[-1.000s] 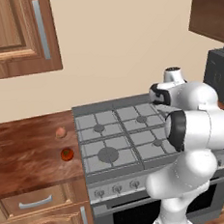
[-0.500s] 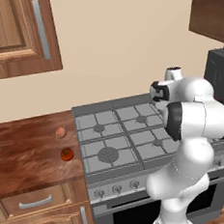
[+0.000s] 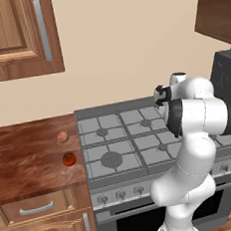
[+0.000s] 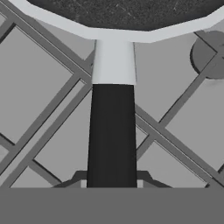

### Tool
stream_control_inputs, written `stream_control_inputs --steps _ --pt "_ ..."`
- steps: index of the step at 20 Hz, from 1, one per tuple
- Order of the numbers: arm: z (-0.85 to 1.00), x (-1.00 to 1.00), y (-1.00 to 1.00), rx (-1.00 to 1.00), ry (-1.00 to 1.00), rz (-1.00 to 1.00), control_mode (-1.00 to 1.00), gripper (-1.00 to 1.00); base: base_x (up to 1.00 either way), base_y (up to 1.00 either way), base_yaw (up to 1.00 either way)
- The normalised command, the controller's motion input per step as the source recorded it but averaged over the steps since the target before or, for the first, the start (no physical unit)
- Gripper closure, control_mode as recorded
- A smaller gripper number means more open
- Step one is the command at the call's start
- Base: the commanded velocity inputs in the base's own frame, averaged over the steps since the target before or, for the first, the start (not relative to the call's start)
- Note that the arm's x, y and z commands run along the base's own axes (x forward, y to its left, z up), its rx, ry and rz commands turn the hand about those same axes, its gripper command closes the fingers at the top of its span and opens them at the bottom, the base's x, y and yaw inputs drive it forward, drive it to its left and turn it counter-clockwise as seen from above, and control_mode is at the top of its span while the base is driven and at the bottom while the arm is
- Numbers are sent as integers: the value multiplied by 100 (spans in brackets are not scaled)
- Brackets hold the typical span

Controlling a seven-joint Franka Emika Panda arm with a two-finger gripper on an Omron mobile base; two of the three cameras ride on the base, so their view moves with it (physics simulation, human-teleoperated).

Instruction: Place the pan on the rear right burner on the stove. Then place the tomato and the onion in the pan and turn on the rear right burner.

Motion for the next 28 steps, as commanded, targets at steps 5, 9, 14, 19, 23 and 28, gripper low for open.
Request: stream_control_inputs --steps 5,9,14,19,23,28 --pt "-28 35 -2 1 0 0 -100 100 0 0 0" --pt "-28 39 -11 1 0 0 -100 100 0 0 0" --pt "-25 35 -12 2 0 0 -100 100 0 0 0" --pt "-24 40 -16 1 0 0 -100 100 0 0 0" --pt "-24 43 -17 0 0 0 -100 100 0 0 0" --pt "-23 41 -15 0 0 -1 -100 100 0 0 0"
